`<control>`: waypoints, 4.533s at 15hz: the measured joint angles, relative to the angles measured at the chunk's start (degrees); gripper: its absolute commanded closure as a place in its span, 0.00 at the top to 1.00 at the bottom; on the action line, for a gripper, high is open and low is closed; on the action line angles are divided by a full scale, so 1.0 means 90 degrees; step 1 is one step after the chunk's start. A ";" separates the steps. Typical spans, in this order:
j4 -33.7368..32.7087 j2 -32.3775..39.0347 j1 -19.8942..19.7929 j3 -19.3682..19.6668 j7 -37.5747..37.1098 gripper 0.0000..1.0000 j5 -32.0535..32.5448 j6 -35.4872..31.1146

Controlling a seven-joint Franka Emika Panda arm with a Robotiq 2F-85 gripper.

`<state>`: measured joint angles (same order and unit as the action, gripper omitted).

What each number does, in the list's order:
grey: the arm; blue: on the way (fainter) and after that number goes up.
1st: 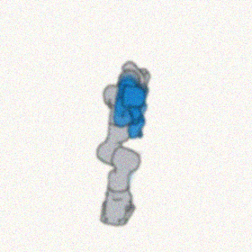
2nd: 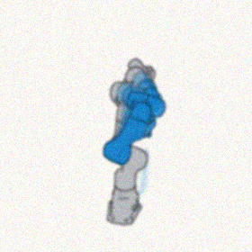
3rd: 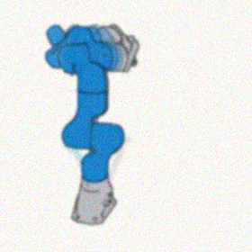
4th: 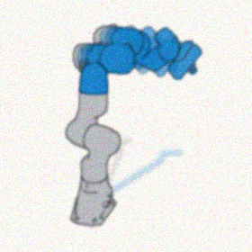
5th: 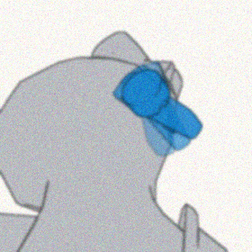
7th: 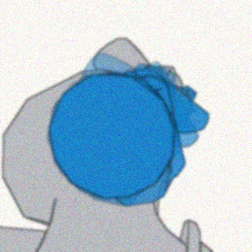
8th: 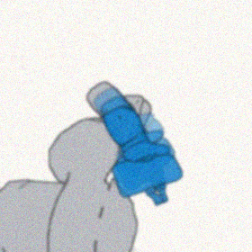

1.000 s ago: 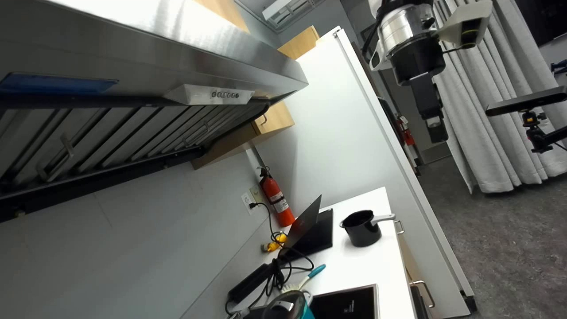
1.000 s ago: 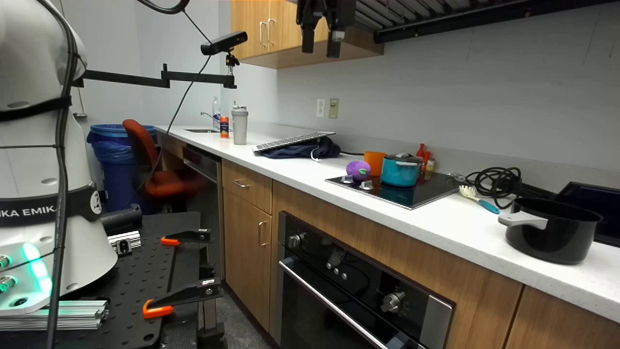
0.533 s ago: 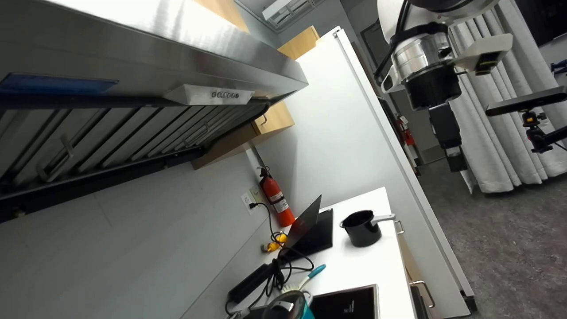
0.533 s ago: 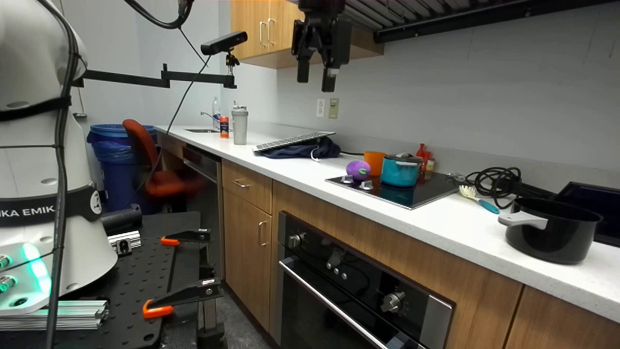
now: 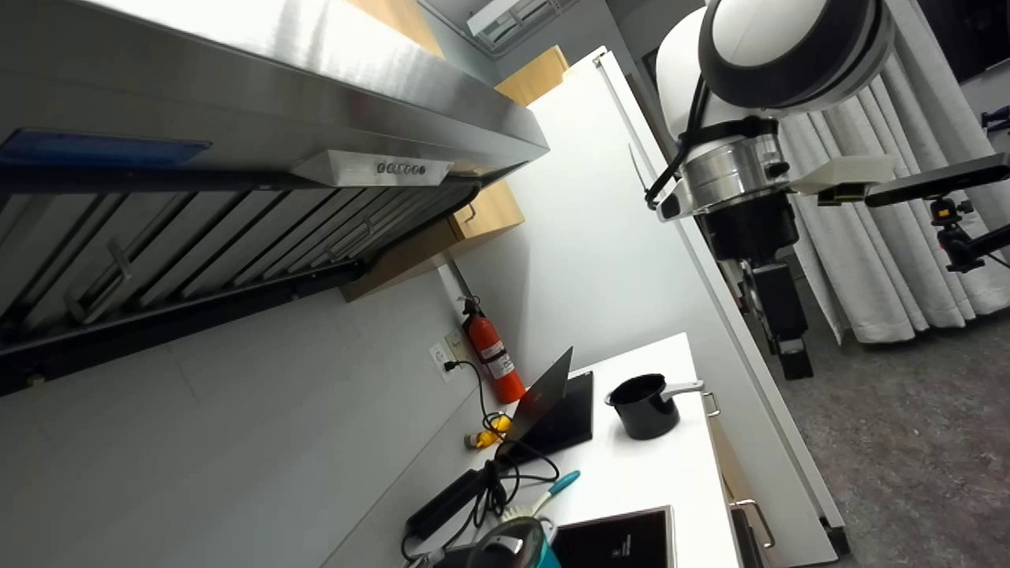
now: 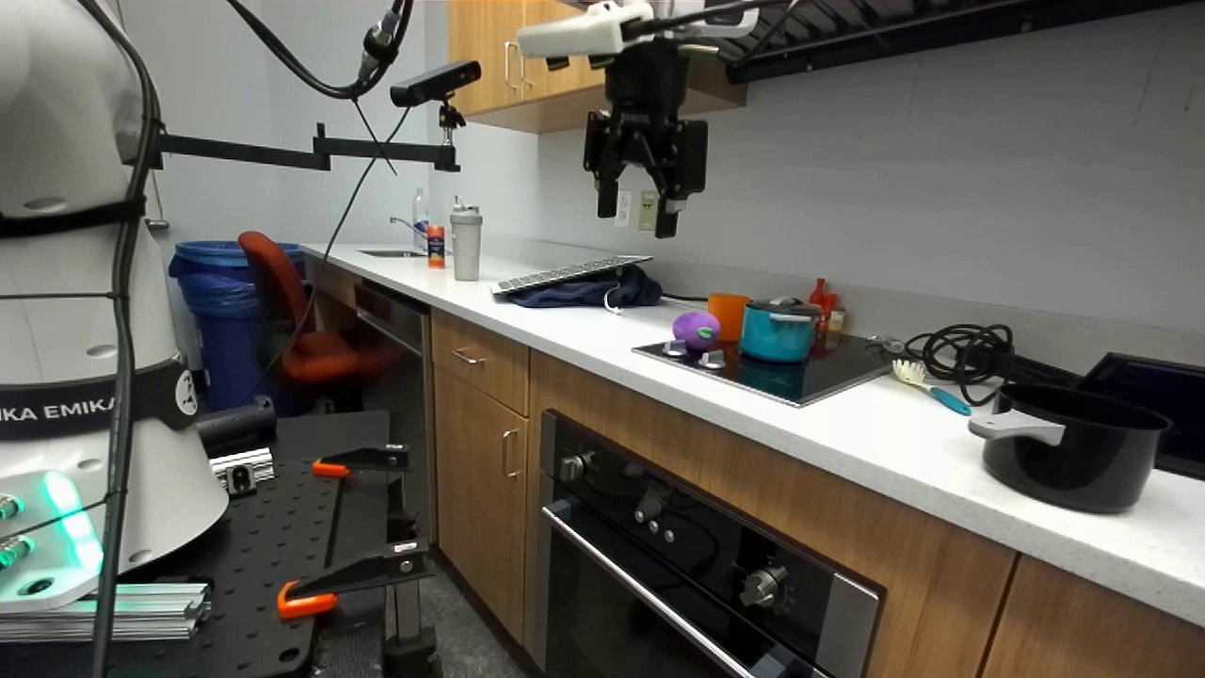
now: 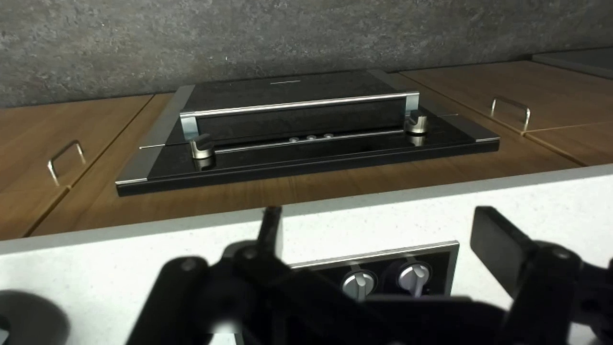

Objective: Remove the lid from the blue pot

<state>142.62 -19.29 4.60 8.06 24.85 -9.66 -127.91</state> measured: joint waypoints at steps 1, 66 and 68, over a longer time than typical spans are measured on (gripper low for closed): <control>-0.0044 0.0132 0.0049 -0.0023 0.0037 1.00 -0.0066 -0.0073; -0.1676 0.3134 0.0272 -0.1492 0.3891 1.00 -0.3122 -0.4148; -0.1676 0.3134 0.0272 -0.1493 0.3891 1.00 -0.3122 -0.4148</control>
<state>127.53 8.92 7.04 -5.38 59.87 -37.76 -165.25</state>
